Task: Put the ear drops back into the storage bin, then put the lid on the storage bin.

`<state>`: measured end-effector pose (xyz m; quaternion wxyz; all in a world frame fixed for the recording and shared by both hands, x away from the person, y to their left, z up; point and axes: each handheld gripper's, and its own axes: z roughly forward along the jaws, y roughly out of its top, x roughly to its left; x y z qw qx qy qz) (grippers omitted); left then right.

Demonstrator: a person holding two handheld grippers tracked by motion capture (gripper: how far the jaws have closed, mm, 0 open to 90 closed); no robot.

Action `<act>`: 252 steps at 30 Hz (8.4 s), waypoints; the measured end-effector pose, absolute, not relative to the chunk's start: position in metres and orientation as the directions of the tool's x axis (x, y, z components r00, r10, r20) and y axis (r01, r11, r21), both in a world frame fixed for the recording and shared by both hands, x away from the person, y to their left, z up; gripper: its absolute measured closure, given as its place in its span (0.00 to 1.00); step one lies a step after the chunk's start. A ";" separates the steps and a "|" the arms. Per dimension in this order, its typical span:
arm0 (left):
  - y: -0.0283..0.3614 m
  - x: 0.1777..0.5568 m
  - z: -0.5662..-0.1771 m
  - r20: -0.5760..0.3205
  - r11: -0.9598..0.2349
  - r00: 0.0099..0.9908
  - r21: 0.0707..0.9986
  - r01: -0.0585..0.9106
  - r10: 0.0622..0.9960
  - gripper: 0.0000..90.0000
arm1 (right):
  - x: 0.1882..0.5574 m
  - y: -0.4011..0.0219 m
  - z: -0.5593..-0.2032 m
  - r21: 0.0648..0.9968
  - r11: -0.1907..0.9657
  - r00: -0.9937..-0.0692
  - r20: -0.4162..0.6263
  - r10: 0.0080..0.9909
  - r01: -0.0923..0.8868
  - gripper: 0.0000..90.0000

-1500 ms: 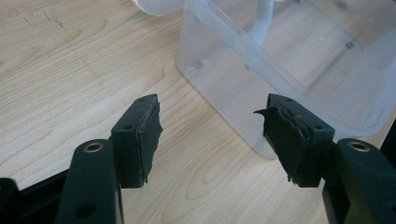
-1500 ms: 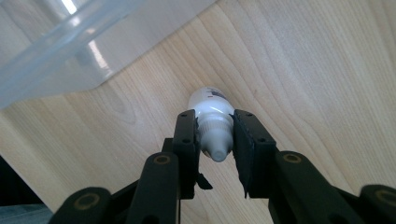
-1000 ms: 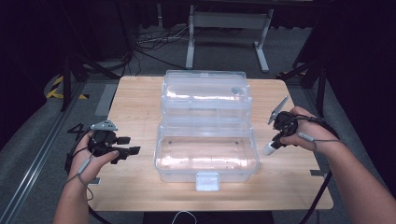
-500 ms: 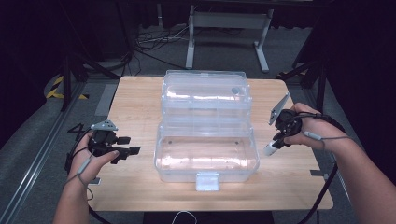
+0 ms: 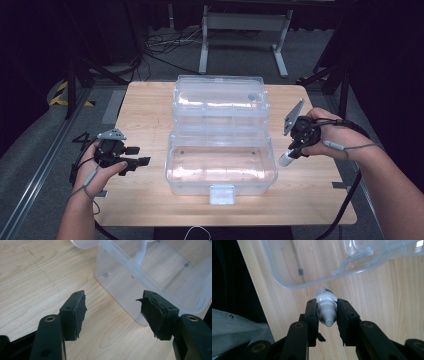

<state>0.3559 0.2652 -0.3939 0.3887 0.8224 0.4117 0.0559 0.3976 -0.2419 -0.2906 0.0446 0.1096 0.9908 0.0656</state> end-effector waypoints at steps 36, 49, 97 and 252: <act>0.265 0.356 -0.394 -0.228 -0.362 0.657 0.684 0.634 0.719 0.41 | 0.383 -0.183 -0.294 0.077 0.996 -0.998 -0.043 0.054 0.050 0.80; 0.265 0.356 -0.394 -0.230 -0.361 0.656 0.683 0.635 0.719 0.41 | 0.385 -0.173 -0.311 0.047 0.998 -0.999 -0.009 0.034 0.034 0.80; 0.266 0.358 -0.398 -0.236 -0.359 0.646 0.672 0.648 0.726 0.40 | 0.396 -0.161 -0.387 -0.057 0.998 -0.998 0.060 0.031 0.027 0.79; 0.063 0.498 -0.308 -0.049 -0.664 0.897 0.655 0.361 0.439 0.50 | 0.356 -0.176 -0.397 0.421 0.902 -0.995 0.073 0.071 0.096 0.90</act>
